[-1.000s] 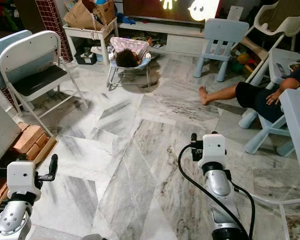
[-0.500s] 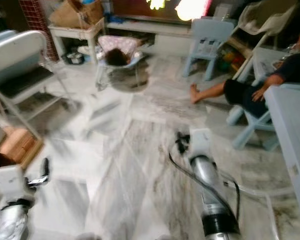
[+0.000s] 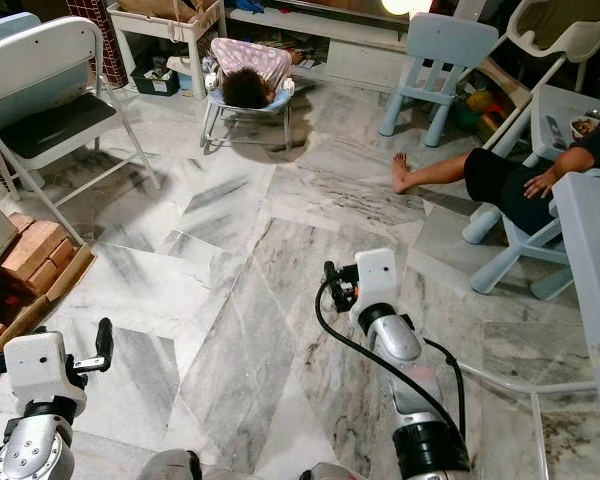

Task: Restocking fridge

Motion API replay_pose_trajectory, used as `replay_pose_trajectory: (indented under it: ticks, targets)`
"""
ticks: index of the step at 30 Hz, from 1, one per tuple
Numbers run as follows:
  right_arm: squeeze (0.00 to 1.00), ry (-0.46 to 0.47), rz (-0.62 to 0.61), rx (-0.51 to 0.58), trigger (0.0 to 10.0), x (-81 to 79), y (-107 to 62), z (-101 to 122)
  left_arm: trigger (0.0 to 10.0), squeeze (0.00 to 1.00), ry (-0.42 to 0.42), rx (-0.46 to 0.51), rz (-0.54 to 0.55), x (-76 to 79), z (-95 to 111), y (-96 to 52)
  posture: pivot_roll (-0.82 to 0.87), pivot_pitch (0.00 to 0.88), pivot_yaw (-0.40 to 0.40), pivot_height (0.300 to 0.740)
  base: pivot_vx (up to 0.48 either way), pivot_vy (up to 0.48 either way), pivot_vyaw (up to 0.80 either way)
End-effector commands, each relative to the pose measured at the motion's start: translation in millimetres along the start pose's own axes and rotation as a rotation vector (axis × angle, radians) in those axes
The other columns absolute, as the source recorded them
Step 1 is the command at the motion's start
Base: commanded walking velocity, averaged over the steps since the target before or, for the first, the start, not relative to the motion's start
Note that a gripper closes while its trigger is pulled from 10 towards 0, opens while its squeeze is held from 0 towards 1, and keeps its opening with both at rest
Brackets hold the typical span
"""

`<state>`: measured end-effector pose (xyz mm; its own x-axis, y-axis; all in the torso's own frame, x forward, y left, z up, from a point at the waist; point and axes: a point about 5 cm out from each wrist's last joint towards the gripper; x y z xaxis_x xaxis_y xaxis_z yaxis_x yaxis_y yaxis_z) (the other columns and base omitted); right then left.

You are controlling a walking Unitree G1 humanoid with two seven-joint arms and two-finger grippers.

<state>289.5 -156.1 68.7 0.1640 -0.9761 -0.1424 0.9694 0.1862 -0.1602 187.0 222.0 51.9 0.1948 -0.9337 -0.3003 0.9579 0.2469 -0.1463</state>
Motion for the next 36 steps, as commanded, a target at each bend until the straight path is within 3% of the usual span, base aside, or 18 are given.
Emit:
replay_pose_trajectory:
  ticks: [1, 9, 15, 23, 36]
  targets:
    - [0.0, -0.015, -0.055, 0.023, 10.0, 11.1, -3.1, 1.3, 10.0, 0.0, 0.047, 0.007, -0.013, -0.4, 0.6, 3.6, 0.07, 0.079, 0.011, 0.74, 0.0, 0.0, 0.0]
    - [0.0, -0.022, -0.165, 0.025, 10.0, 33.3, -24.5, -9.6, 10.0, 0.0, 0.098, 0.016, -0.13, 8.5, 0.5, 22.7, 0.01, 0.048, 0.05, 0.74, 0.0, 0.0, 0.0]
    - [0.0, -0.085, -0.119, 0.032, 10.0, 22.8, -30.1, -15.4, 10.0, 0.0, 0.097, -0.011, -0.109, 2.5, -4.1, 25.4, -0.02, 0.057, 0.067, 0.74, 0.0, 0.089, 0.26]
    - [0.0, -0.036, -0.074, 0.031, 10.0, 18.4, -27.1, -13.3, 10.0, 0.0, 0.133, 0.02, -0.121, 8.0, -2.8, 26.8, -0.01, 0.081, 0.045, 0.74, 0.0, 0.453, 0.79]
    - [0.0, 0.002, 0.068, 0.056, 10.0, -4.1, -4.1, 0.6, 10.0, 0.0, 0.154, 0.054, -0.029, 10.7, 0.1, 26.9, 0.04, 0.06, -0.008, 0.74, 0.066, 0.451, 0.76]
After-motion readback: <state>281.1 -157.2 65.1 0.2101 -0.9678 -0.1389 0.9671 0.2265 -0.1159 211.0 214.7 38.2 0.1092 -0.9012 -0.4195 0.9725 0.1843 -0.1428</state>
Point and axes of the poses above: a point about 5 cm out from each wrist's last joint towards the gripper, its own y axis pointing out of the wrist towards the gripper, its own z axis along the axis of the wrist's last joint, x = y × z, and after that the axes turned 9 degrees about y, right-handed
